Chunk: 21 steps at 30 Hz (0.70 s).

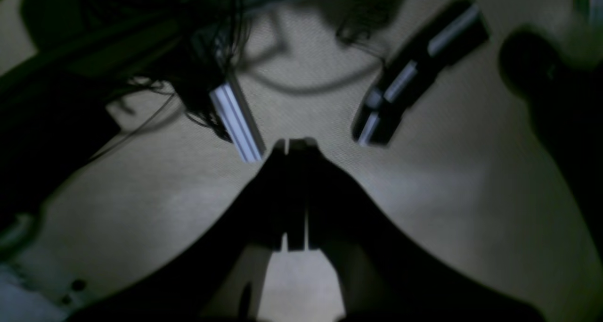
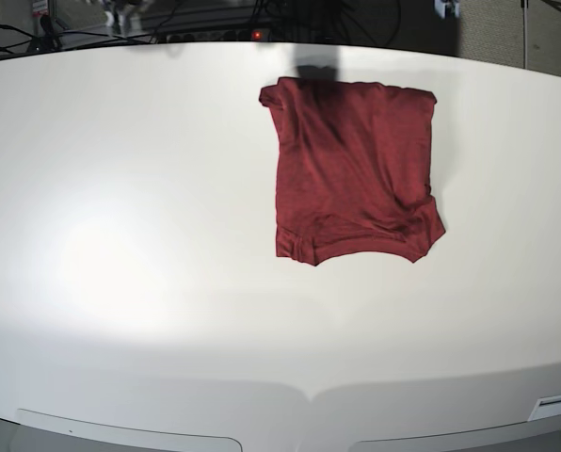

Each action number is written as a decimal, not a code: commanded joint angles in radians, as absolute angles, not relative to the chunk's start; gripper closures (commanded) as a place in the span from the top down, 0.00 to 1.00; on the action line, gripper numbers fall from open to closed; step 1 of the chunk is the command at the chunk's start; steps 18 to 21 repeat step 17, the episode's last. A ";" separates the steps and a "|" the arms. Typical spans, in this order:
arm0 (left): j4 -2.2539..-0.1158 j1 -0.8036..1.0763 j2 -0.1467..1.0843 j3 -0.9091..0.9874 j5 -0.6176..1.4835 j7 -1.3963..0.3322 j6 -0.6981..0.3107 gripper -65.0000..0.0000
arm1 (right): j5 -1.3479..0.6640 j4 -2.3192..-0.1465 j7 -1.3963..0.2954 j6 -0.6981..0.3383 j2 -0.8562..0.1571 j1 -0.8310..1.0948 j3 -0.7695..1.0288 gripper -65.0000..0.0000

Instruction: Fold the T-shirt properly

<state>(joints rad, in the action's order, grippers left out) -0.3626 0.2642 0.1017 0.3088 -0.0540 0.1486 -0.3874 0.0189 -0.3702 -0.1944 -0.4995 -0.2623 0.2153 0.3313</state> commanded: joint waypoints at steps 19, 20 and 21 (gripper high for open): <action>-0.344 0.258 0.092 0.312 -0.034 0.151 -0.377 0.16 | -0.044 -0.373 -0.117 -0.355 -0.198 0.197 0.036 0.00; -0.344 0.258 0.092 0.312 -0.034 0.151 -0.377 0.16 | -0.044 -0.373 -0.117 -0.355 -0.198 0.197 0.036 0.00; -0.344 0.258 0.092 0.312 -0.034 0.151 -0.377 0.16 | -0.044 -0.373 -0.117 -0.355 -0.198 0.197 0.036 0.00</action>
